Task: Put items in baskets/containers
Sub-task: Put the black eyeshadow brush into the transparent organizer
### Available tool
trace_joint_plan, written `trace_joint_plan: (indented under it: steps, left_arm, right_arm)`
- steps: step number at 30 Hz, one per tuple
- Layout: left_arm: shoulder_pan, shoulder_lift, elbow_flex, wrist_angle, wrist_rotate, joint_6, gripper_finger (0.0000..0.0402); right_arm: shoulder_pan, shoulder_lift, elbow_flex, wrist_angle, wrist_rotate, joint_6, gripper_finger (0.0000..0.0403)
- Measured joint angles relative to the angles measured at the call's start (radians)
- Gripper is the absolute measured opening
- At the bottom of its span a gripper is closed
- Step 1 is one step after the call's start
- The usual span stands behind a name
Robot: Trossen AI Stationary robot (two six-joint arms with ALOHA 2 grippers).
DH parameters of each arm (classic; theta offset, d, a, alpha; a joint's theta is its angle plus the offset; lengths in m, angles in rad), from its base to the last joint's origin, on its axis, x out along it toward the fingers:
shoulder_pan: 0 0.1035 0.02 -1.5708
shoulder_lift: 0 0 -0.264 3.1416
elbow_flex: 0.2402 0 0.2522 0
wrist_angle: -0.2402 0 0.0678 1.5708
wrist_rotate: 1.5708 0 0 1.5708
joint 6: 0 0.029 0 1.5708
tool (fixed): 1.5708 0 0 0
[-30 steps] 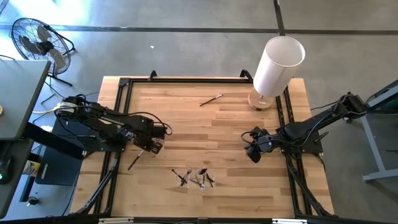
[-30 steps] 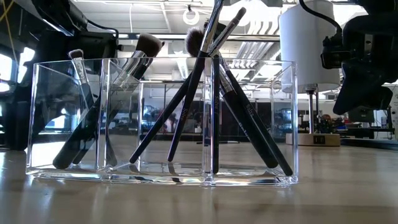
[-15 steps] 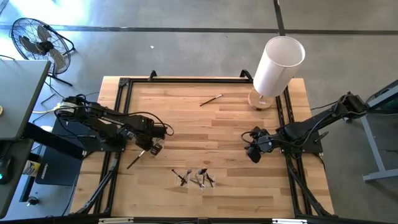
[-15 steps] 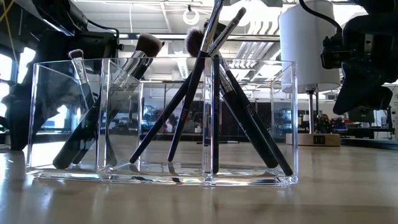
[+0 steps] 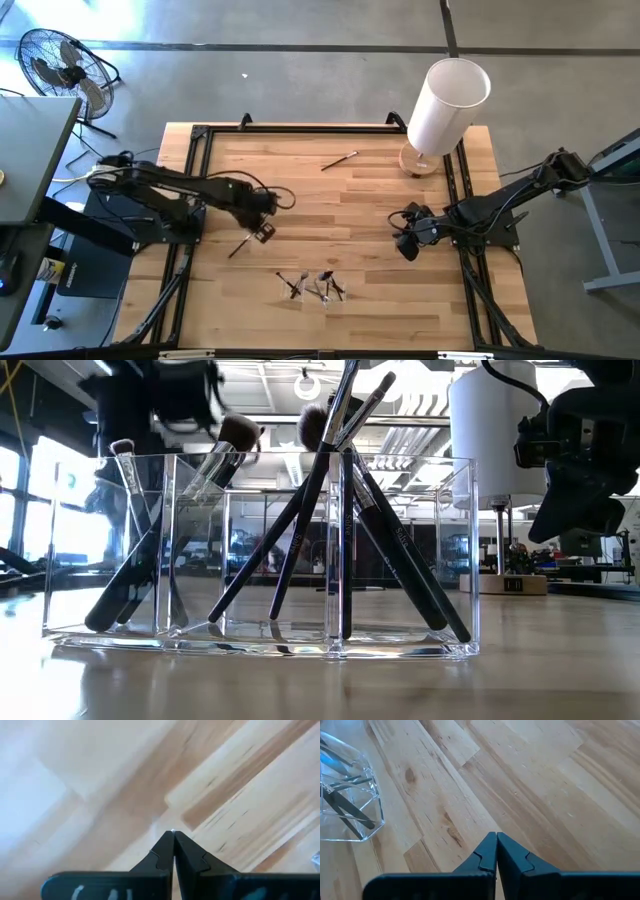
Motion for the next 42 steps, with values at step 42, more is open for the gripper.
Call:
trace_joint_plan:
  steps: [42]
  left_arm:
    - [-0.332,0.181,0.356,0.777,-0.082,0.352,0.0000]
  right_arm:
    - [0.001,0.002,0.000,0.025,-0.003,-0.063,0.0007]
